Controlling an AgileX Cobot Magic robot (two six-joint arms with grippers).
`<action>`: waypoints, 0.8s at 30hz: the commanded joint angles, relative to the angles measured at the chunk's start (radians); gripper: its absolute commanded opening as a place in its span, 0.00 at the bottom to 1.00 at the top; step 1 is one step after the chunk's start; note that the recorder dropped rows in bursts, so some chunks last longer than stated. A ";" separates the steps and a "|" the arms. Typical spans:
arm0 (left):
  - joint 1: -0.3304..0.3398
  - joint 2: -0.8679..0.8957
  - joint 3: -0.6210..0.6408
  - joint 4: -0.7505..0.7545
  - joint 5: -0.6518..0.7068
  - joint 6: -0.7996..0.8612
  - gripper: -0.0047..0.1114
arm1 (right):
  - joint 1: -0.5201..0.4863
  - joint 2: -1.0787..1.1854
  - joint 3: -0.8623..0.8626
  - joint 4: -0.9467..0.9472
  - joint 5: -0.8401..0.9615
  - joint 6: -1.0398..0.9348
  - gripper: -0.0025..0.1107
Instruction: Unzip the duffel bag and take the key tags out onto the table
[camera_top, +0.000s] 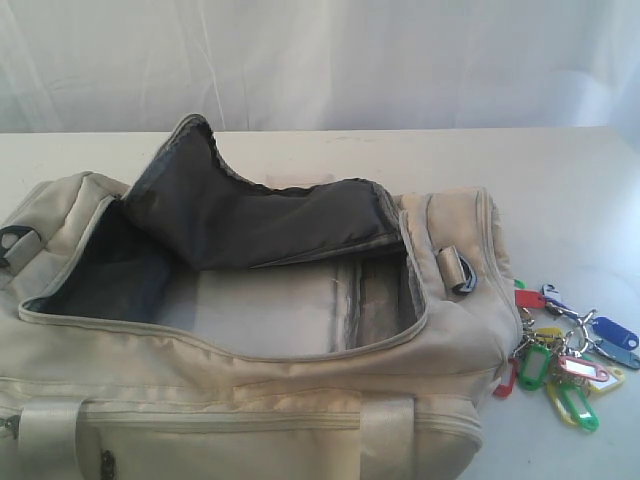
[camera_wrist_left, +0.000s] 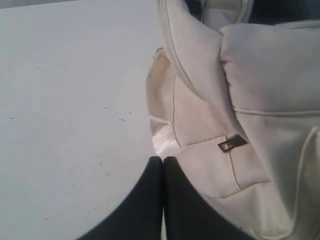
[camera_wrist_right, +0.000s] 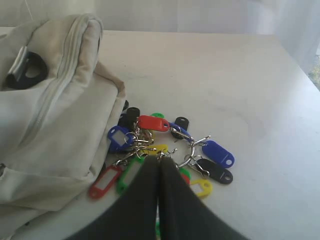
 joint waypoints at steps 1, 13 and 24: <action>0.018 -0.004 0.005 0.000 -0.002 0.001 0.04 | 0.006 -0.006 0.006 -0.007 -0.007 0.006 0.02; 0.024 -0.004 0.005 0.000 -0.002 0.001 0.04 | 0.006 -0.006 0.006 -0.007 -0.007 0.006 0.02; 0.024 -0.004 0.005 0.000 -0.002 0.001 0.04 | 0.006 -0.006 0.006 -0.007 -0.007 0.006 0.02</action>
